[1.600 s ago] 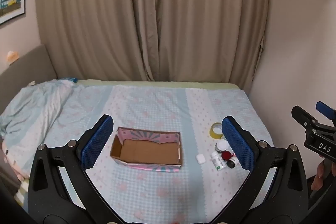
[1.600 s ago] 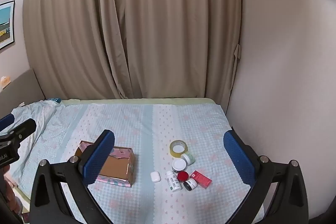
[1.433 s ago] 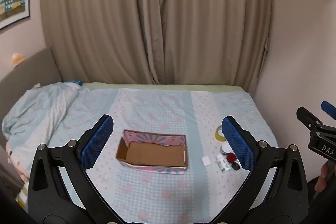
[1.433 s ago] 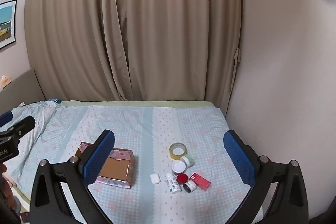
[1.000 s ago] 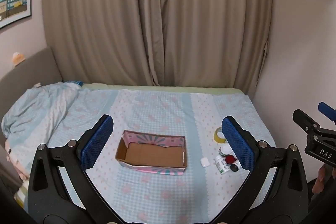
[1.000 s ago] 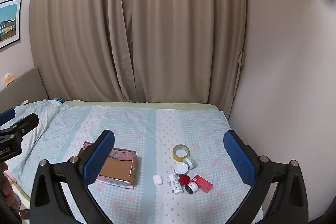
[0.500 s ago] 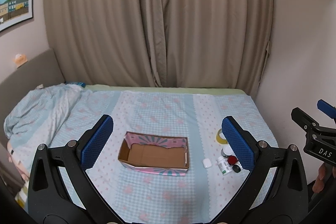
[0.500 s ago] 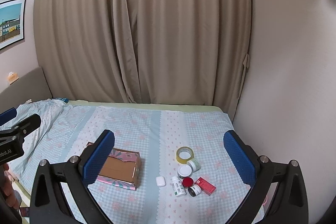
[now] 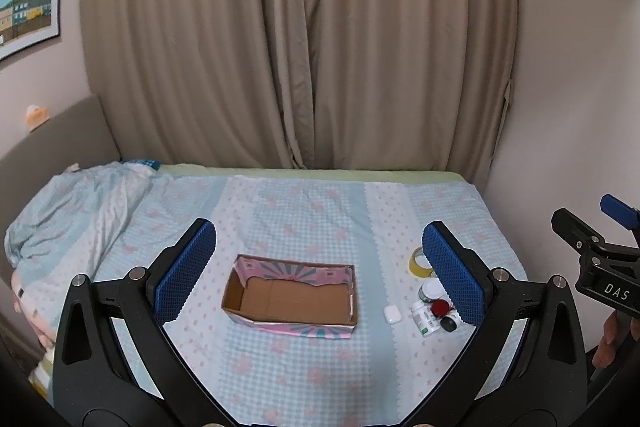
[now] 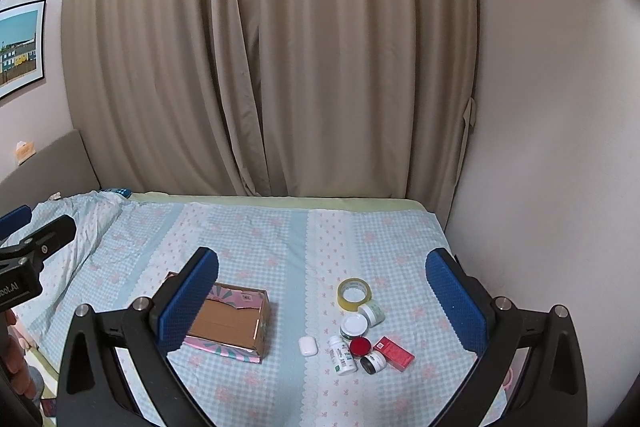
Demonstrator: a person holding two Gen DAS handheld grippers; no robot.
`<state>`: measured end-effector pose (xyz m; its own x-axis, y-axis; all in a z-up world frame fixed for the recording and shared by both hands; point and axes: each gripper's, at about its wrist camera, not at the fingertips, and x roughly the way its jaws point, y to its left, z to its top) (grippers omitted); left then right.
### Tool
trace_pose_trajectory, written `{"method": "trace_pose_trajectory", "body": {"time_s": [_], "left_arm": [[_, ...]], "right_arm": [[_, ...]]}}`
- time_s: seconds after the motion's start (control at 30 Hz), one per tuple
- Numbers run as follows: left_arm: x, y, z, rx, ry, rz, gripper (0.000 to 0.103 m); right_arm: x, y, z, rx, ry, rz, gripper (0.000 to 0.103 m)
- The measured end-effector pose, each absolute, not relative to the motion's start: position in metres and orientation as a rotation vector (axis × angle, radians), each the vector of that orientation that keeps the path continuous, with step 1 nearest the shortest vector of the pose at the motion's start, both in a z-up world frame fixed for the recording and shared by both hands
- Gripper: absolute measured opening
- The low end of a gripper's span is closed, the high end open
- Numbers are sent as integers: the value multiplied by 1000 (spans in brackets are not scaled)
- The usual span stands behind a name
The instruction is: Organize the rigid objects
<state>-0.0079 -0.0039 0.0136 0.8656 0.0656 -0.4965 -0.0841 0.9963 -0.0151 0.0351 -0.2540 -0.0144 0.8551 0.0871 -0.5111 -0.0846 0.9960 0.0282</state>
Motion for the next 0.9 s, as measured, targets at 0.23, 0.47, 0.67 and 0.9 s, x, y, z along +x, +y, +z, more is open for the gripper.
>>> {"method": "trace_pose_trajectory", "body": {"time_s": [0.23,0.47,0.67,0.9], "left_arm": [[-3,-3,17,-30,517,70,102],[-1,-5,15,-32,515,64,102],[-1,-4,15,-34,514,59,102],[1,-3,15,-40,519,55,102]], "right_arm": [[33,-253,-16,2,537,81,103],[34,-253,-16,2,541,77,103],[33,-252,-16,0,542,74,103],[32,-254,-16,-1,546,61,103]]}}
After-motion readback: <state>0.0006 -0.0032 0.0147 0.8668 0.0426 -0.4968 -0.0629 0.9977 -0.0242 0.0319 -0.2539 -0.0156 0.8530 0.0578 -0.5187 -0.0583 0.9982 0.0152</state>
